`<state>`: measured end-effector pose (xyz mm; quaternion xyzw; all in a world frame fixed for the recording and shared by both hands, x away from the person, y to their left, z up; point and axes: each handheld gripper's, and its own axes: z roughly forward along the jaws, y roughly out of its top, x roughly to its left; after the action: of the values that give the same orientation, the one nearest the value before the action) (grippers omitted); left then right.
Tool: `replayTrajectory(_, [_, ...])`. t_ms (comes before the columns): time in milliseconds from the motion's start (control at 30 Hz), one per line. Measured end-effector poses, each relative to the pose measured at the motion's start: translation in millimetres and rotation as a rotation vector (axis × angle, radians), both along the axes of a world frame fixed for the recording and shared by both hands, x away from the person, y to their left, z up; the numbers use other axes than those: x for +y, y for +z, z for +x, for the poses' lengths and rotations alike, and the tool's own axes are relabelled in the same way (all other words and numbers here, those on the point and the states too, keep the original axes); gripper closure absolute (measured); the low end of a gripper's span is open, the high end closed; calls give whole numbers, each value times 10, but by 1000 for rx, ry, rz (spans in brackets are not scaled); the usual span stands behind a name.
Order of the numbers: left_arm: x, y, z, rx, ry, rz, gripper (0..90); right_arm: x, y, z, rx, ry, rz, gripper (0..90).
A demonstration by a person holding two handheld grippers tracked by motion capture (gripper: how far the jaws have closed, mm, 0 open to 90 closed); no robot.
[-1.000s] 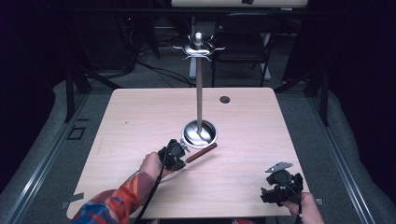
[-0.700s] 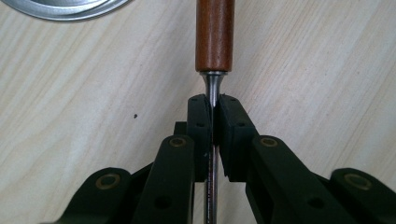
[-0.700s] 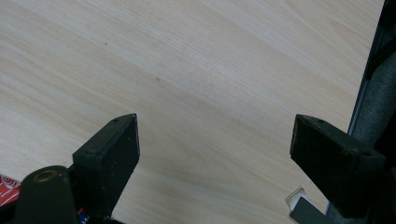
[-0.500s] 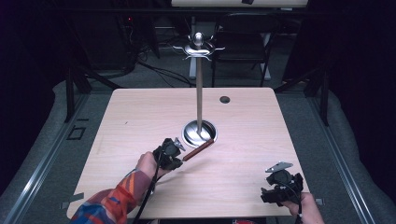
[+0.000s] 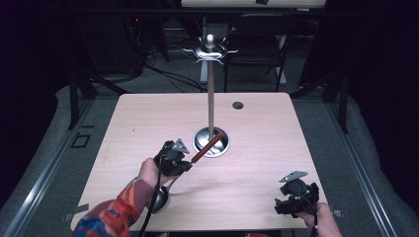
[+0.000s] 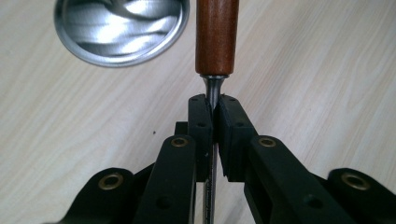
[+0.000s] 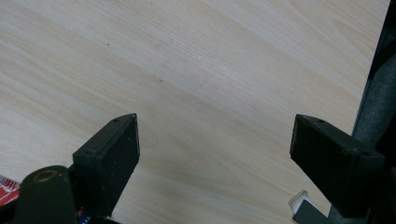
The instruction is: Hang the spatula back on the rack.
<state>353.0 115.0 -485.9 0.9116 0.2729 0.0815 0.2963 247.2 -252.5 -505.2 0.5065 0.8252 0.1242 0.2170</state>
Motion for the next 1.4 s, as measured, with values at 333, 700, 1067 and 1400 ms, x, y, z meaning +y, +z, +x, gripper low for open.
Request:
replayTrajectory(333, [177,236,-125,-153,24,-152,848,36,6,17,1,27,-3,157])
replayTrajectory(700, [262,575,-145,-296,58,-310,849,38,4,26,3,28,5,157])
replayTrajectory(1067, [326,688,-116,-340,89,-350,848,48,0,32,7,29,0,157])
replayTrajectory(1400, [317,720,43,-365,127,-353,848,46,-6,29,3,29,-2,156])
